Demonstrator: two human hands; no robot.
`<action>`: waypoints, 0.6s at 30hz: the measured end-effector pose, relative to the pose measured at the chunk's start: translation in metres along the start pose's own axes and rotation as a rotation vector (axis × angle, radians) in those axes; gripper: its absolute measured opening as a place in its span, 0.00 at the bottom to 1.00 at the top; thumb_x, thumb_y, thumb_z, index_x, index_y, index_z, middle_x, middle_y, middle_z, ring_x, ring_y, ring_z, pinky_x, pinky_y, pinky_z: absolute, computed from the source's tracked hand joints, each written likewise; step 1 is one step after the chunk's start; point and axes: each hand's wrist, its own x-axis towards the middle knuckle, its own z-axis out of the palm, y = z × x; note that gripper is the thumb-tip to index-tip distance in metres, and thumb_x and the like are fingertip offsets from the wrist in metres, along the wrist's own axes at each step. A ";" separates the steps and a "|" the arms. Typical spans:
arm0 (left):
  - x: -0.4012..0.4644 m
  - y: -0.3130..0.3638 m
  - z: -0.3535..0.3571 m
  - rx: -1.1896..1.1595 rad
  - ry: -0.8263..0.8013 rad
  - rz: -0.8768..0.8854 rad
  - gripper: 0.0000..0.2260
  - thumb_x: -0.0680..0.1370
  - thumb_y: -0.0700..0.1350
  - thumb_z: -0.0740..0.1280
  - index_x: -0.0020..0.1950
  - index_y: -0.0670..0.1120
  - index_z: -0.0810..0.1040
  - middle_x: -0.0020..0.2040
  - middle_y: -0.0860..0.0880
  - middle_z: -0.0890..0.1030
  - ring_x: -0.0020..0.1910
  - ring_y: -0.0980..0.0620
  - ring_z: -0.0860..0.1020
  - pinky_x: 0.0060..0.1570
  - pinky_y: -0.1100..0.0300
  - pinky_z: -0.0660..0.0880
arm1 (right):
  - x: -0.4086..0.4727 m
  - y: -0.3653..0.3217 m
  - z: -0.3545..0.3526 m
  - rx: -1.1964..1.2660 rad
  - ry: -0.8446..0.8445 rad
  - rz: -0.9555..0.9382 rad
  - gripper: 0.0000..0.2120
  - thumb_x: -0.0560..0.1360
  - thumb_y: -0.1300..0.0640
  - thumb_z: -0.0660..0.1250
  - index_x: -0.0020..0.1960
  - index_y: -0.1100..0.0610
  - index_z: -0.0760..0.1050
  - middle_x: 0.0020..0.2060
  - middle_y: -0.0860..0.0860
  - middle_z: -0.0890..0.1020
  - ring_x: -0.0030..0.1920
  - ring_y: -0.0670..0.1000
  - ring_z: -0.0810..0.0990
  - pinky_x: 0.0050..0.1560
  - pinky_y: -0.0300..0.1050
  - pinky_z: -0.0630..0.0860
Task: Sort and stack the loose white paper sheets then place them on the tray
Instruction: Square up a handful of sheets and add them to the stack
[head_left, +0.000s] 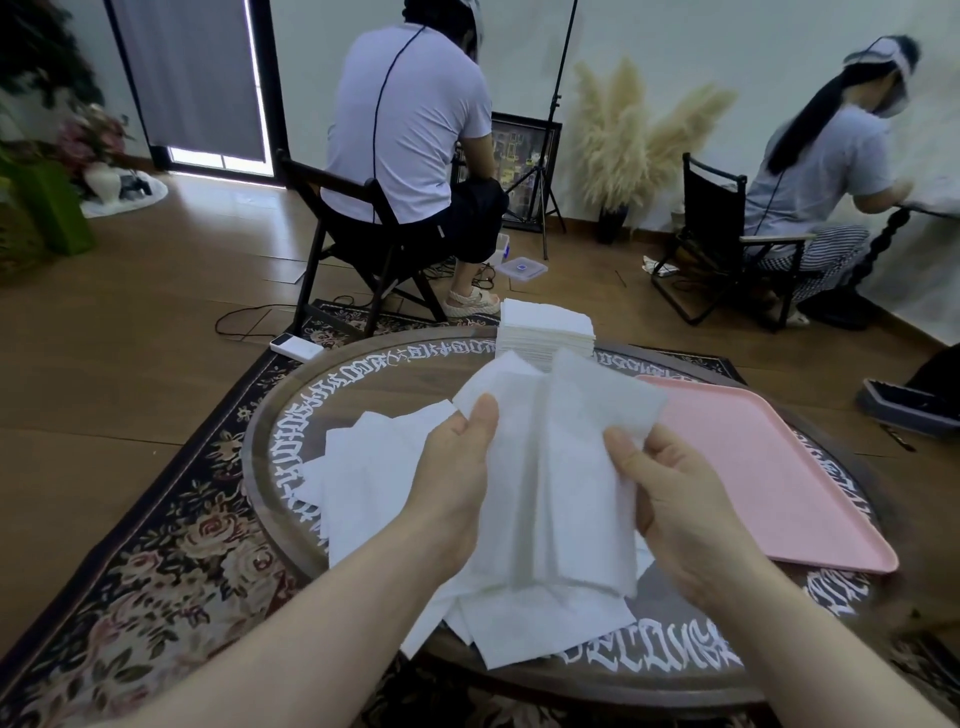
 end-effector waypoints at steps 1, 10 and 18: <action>0.000 -0.002 0.002 -0.017 0.002 -0.004 0.16 0.84 0.52 0.58 0.57 0.42 0.80 0.53 0.43 0.85 0.55 0.43 0.83 0.61 0.45 0.76 | -0.001 0.003 0.003 -0.023 -0.021 -0.001 0.17 0.70 0.55 0.69 0.58 0.55 0.79 0.49 0.51 0.87 0.46 0.49 0.86 0.39 0.40 0.82; 0.001 -0.010 0.004 -0.130 -0.057 -0.045 0.16 0.84 0.52 0.58 0.52 0.44 0.82 0.47 0.44 0.86 0.45 0.47 0.85 0.48 0.51 0.82 | -0.003 0.004 0.010 -0.161 0.004 -0.060 0.10 0.77 0.56 0.68 0.57 0.55 0.79 0.48 0.50 0.87 0.47 0.50 0.86 0.37 0.37 0.80; -0.001 -0.007 0.006 -0.228 -0.077 -0.042 0.16 0.84 0.49 0.57 0.50 0.43 0.81 0.42 0.45 0.86 0.39 0.51 0.85 0.32 0.60 0.80 | -0.004 0.003 0.010 -0.215 -0.025 -0.103 0.09 0.77 0.58 0.67 0.58 0.53 0.79 0.48 0.49 0.87 0.46 0.49 0.86 0.39 0.38 0.80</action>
